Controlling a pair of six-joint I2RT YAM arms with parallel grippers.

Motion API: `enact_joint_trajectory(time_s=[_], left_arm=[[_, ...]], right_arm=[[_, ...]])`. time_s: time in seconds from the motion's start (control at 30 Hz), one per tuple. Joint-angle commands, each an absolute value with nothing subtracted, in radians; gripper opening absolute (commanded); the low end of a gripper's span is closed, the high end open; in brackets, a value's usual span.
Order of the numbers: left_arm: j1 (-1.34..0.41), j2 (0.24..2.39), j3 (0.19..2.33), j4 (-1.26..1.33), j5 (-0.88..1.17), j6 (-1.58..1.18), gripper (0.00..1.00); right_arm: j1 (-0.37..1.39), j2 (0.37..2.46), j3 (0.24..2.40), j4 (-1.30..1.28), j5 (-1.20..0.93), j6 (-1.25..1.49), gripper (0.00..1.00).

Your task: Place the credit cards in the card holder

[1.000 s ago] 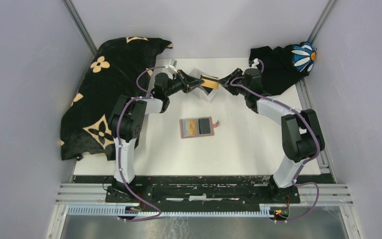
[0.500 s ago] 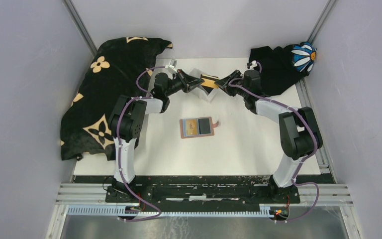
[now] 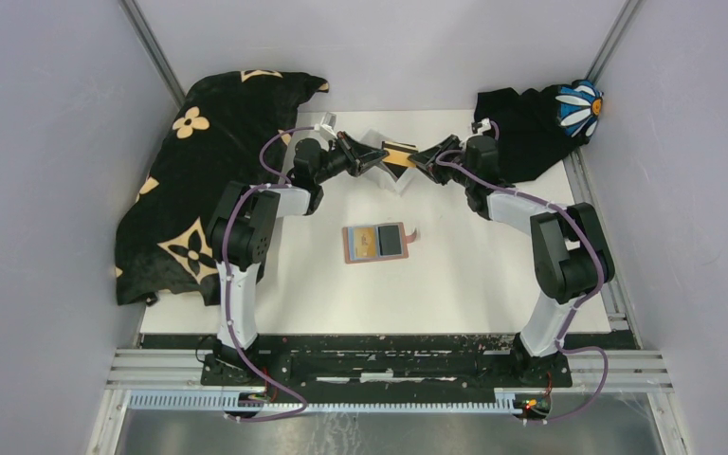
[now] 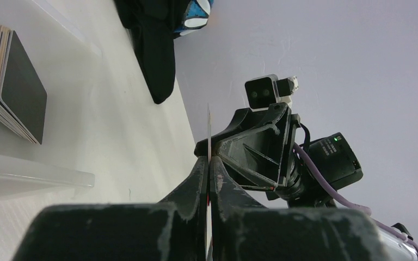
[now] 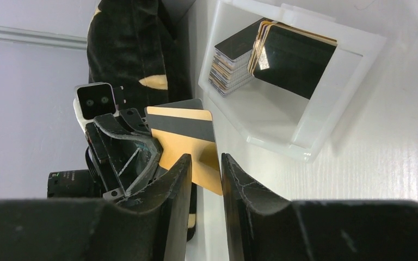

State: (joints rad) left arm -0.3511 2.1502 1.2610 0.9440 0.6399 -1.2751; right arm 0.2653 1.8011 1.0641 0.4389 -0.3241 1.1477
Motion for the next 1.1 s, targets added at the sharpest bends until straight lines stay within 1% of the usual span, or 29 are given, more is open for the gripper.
enact_joint_trajectory(time_s=[0.0,0.43,0.47,0.53,0.6,0.73,0.87,1.07], left_arm=[[-0.353,2.161,1.297,0.951,0.614,-1.257,0.03],[-0.353,2.178,1.314,0.93,0.6,-1.238,0.03],[-0.353,2.18,1.314,0.929,0.6,-1.237,0.03],[-0.353,2.18,1.316,0.926,0.6,-1.235,0.03],[-0.353,2.18,1.316,0.919,0.596,-1.231,0.03],[-0.353,2.182,1.322,0.905,0.589,-1.221,0.03],[-0.351,2.189,1.336,0.891,0.585,-1.216,0.03],[-0.346,2.201,1.347,0.873,0.571,-1.206,0.03]], right_arm=[[0.261,1.794,1.052,0.513,-0.362,1.171,0.32],[0.261,1.788,1.033,0.531,-0.373,1.184,0.32],[0.262,1.788,1.033,0.531,-0.373,1.186,0.31],[0.261,1.787,1.032,0.533,-0.373,1.186,0.24],[0.261,1.785,1.034,0.529,-0.375,1.185,0.21],[0.262,1.778,1.039,0.507,-0.373,1.176,0.2],[0.26,1.789,1.05,0.492,-0.376,1.172,0.17],[0.258,1.793,1.055,0.477,-0.378,1.166,0.16]])
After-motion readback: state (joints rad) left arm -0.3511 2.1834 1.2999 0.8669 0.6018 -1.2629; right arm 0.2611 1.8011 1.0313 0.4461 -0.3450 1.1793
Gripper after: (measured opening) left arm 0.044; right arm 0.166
